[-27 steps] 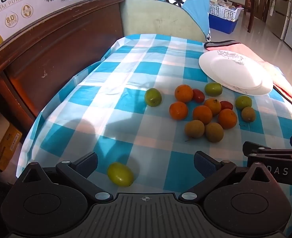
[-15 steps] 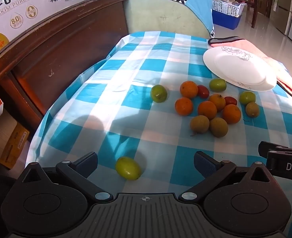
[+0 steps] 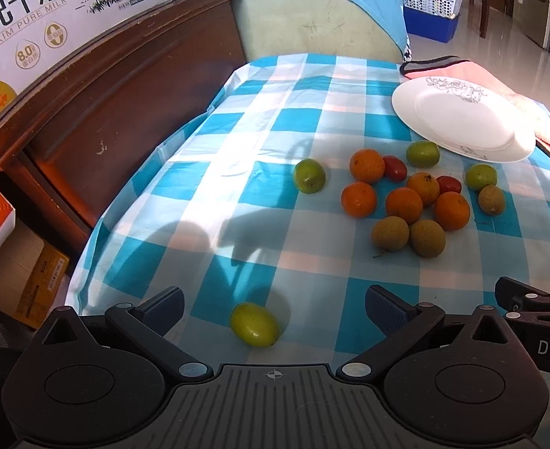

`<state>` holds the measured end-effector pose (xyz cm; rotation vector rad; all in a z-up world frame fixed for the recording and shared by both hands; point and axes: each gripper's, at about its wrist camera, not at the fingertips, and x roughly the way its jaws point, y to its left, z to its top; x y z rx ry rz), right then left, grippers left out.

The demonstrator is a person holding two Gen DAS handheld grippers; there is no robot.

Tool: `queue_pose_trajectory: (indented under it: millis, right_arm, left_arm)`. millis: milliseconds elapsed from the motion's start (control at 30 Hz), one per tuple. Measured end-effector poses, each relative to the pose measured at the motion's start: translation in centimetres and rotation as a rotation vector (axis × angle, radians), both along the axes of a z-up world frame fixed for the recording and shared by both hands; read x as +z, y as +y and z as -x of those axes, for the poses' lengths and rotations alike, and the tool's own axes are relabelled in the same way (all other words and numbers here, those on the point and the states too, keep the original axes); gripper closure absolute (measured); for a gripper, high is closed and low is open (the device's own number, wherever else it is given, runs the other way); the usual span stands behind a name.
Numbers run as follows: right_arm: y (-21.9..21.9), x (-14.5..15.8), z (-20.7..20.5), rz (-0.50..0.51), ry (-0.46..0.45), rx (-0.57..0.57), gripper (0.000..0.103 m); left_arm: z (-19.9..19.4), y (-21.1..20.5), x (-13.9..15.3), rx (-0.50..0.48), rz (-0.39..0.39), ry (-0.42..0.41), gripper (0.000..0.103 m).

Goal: Organize fruits
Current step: 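Move the left gripper toward the lone green fruit on the cloth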

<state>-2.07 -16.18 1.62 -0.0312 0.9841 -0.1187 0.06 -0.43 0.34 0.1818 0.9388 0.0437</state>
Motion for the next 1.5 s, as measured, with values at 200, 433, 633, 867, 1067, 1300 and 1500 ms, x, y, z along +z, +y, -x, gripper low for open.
queue_pose_trajectory:
  millis: [200, 433, 633, 867, 1067, 1300, 1500]
  right_arm:
    - [0.32, 0.04, -0.11, -0.007, 0.012, 0.003, 0.001]
    - [0.56, 0.03, -0.04, 0.007, 0.014, -0.001, 0.001]
    - [0.73, 0.16, 0.08, 0.022, 0.007, 0.002, 0.001]
    - [0.78, 0.18, 0.08, 0.024, 0.004, 0.005, 0.001]
    - [0.85, 0.13, 0.09, 0.028, 0.006, 0.007, 0.001]
    - [0.87, 0.02, 0.06, 0.029, 0.009, 0.008, 0.001]
    - [0.94, -0.04, 0.06, 0.031, 0.008, 0.010, 0.001]
  left_arm:
    - [0.09, -0.03, 0.22, 0.001, -0.009, -0.006, 0.000]
    - [0.07, 0.05, 0.09, 0.006, -0.003, -0.001, 0.000]
    - [0.10, 0.10, 0.09, 0.011, 0.000, -0.003, 0.000]
    - [0.12, 0.10, 0.08, 0.010, -0.002, -0.002, 0.000]
    - [0.20, 0.18, 0.02, 0.010, -0.006, -0.002, 0.000]
    - [0.18, 0.20, -0.01, 0.011, -0.008, -0.002, 0.001]
    - [0.22, 0.28, -0.02, 0.011, -0.007, -0.003, 0.001]
